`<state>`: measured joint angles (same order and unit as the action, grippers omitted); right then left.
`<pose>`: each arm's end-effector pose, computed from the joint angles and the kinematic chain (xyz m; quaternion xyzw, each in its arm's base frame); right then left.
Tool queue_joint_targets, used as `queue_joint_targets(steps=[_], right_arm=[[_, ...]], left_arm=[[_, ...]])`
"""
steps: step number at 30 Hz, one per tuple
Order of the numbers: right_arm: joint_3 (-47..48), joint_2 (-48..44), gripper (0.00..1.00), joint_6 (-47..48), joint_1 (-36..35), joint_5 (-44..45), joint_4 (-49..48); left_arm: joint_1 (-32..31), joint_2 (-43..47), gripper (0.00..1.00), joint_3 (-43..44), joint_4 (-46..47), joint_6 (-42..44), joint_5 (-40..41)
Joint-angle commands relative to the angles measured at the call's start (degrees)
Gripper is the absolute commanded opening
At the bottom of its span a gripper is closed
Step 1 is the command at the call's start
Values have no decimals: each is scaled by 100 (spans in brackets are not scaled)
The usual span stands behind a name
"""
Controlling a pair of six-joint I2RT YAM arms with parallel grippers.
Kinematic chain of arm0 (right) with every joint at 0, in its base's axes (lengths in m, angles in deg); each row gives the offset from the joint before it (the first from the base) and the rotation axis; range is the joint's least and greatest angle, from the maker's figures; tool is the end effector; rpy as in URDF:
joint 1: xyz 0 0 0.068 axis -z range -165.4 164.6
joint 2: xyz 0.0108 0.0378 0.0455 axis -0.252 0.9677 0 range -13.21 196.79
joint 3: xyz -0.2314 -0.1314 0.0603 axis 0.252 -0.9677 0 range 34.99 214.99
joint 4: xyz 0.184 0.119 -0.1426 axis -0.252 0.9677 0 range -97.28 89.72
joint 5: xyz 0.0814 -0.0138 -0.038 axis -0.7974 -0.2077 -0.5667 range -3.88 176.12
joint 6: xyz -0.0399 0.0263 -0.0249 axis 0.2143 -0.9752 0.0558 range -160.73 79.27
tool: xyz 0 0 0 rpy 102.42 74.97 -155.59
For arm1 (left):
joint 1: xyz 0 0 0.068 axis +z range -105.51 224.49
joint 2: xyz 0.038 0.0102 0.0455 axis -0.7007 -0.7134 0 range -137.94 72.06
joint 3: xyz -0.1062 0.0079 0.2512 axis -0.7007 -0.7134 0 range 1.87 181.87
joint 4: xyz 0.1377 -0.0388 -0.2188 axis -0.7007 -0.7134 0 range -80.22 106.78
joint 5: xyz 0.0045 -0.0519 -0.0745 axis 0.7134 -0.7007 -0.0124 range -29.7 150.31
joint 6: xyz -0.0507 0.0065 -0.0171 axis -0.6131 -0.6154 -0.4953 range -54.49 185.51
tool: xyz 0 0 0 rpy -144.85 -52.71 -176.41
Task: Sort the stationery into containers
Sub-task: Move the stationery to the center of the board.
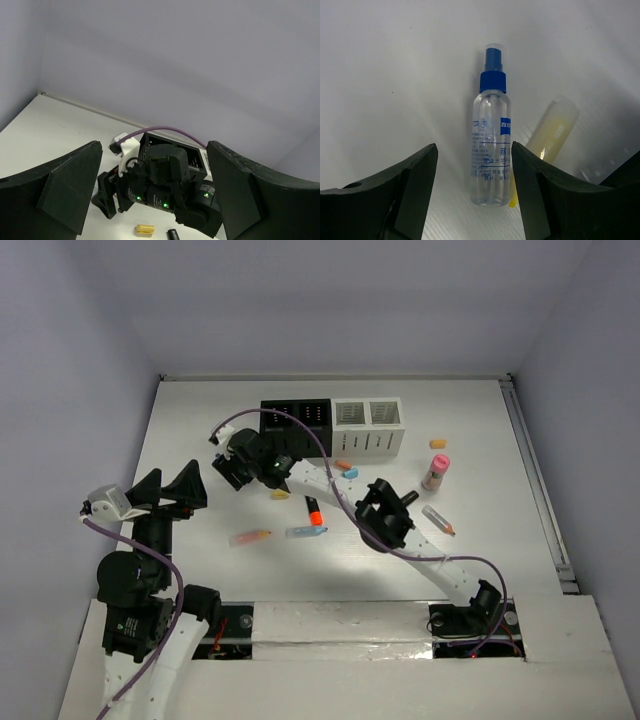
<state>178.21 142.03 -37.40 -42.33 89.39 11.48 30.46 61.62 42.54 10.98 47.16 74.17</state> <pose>0.3324 0.5066 0.1758 -0.4240 0.7587 0.2006 0.4520 0.0415 -0.0015 0.3814 -0.1217 0.5333 -0.1698 0.8197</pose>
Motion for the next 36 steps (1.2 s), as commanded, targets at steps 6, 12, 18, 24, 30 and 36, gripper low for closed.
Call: queue_joint_targets(steps=[6, 12, 18, 24, 30, 36], right_arm=[[-162, 103, 62, 159, -143, 174, -329], [-399, -2, 48, 185, -248, 218, -356], [-1319, -450, 38, 203, -363, 341, -557], [-2990, -1723, 37, -227, -425, 307, -759], [-4039, -2446, 65, -518, -425, -9, -638], [-3005, -1893, 73, -404, -425, -142, -58]], left_arm=[[22, 33, 84, 91, 308, -11, -104], [22, 59, 84, 82, 299, -11, -86], [22, 51, 84, 82, 299, -11, -95], [22, 77, 84, 73, 308, -11, -112], [-30, 94, 84, 64, 308, -20, -130], [-83, 86, 85, 64, 290, -11, -121]])
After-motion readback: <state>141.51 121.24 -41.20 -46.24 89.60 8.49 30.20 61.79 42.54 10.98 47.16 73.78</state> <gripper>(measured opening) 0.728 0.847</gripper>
